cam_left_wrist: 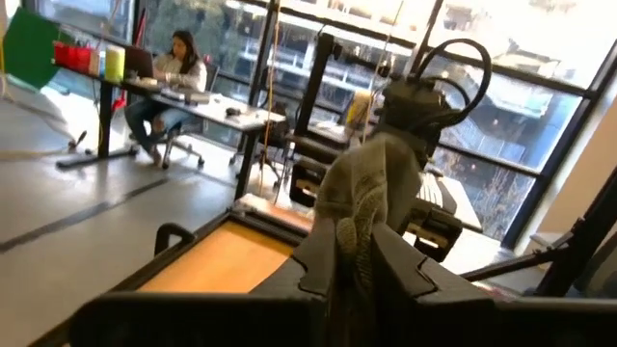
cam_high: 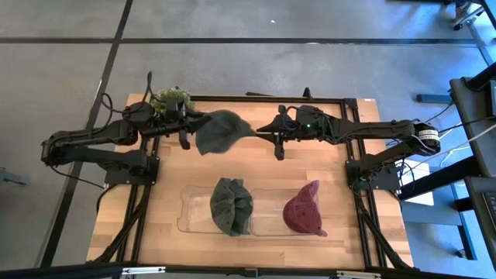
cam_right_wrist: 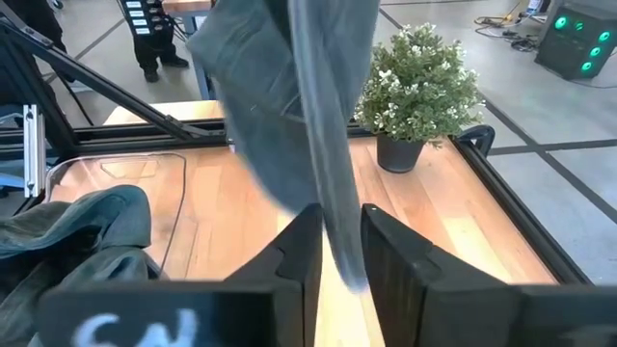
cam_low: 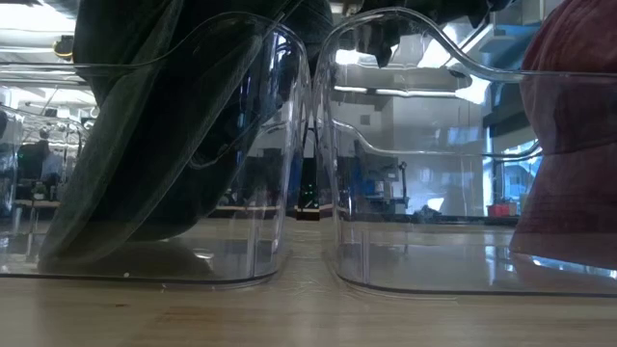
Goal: Pick & Place hat
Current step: Put the grey cap into the left transparent bin
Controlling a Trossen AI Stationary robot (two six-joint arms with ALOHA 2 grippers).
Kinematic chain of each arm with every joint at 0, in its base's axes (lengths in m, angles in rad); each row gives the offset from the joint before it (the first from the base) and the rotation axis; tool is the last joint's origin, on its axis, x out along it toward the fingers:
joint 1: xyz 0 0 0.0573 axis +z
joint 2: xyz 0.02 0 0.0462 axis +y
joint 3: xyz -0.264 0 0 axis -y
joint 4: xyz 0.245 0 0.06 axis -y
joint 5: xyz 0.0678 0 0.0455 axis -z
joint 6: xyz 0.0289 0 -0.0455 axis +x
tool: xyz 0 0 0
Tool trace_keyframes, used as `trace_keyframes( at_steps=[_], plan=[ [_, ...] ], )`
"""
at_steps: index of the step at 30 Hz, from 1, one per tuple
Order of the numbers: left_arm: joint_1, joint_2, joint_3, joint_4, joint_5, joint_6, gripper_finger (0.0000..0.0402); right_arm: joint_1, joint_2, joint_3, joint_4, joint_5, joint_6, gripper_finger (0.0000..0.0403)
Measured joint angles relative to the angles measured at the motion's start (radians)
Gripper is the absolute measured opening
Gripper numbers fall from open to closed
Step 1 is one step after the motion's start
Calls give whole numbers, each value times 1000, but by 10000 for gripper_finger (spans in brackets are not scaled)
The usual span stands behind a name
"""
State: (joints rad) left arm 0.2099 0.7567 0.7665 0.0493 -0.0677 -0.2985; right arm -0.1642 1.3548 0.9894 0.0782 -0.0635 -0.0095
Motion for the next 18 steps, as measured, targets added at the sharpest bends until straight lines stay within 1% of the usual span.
trace_keyframes(
  at_steps=[4,7,10,13,18],
  plan=[
    [-31,0,91,-165,-14,27,27,0,-24,0,-15,0,1,81],
    [-89,8,171,-279,-73,39,27,0,-50,0,-31,0,1,78],
    [-165,21,223,-344,-177,39,27,0,-71,0,-24,0,5,78],
    [-249,39,257,-382,-311,6,27,1,-84,0,-7,-10,21,78],
    [-381,76,265,-395,-552,-62,27,4,-87,0,56,-55,188,78]
  ],
)
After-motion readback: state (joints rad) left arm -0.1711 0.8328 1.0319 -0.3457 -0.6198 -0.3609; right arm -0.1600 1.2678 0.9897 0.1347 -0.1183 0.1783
